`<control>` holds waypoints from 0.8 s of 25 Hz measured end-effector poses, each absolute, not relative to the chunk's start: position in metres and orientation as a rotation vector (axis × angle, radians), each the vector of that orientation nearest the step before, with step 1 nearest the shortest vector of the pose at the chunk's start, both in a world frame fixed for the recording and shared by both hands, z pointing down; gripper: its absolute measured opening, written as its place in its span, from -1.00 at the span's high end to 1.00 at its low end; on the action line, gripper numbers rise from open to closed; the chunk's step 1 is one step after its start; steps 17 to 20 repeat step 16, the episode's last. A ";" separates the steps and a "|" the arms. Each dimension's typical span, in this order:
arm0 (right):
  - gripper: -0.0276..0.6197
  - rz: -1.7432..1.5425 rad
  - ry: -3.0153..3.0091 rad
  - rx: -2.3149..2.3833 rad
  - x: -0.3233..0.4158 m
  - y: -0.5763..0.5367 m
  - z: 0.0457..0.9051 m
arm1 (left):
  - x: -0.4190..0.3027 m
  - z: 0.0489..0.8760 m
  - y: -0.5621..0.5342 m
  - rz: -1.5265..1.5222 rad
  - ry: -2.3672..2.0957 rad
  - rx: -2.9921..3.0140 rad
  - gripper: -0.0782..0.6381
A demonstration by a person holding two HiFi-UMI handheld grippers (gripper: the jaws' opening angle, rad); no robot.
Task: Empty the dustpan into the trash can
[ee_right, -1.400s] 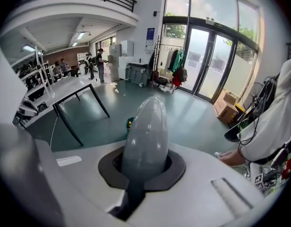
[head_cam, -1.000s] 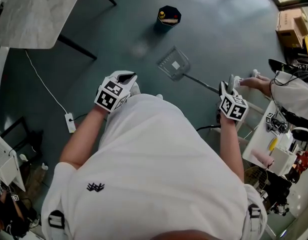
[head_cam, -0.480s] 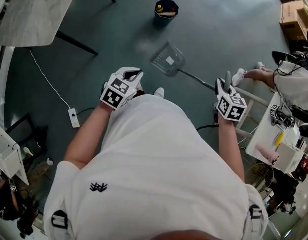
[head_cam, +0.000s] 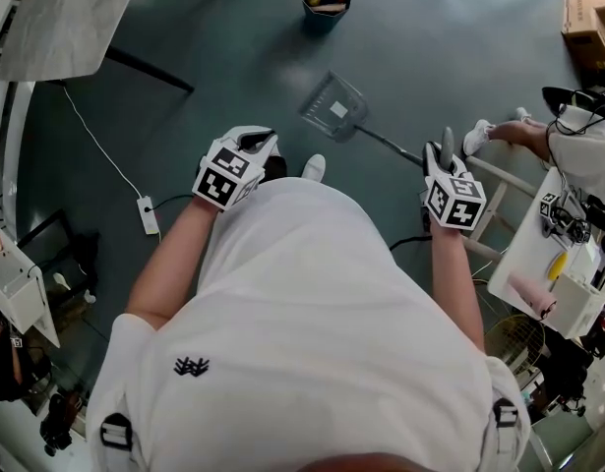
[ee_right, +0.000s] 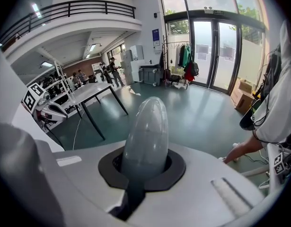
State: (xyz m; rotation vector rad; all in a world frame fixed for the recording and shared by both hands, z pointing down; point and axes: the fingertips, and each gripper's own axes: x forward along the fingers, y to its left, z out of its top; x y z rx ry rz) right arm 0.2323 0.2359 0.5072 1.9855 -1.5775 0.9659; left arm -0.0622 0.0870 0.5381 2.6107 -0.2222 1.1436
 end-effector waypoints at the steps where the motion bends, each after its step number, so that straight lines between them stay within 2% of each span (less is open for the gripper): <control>1: 0.91 0.965 -1.581 1.982 0.232 0.238 0.508 | -0.060 0.538 0.089 1.145 -0.220 2.613 0.61; 20: 0.91 0.950 -1.604 2.009 0.265 0.266 0.503 | -0.013 0.535 0.098 1.210 -0.211 2.653 0.61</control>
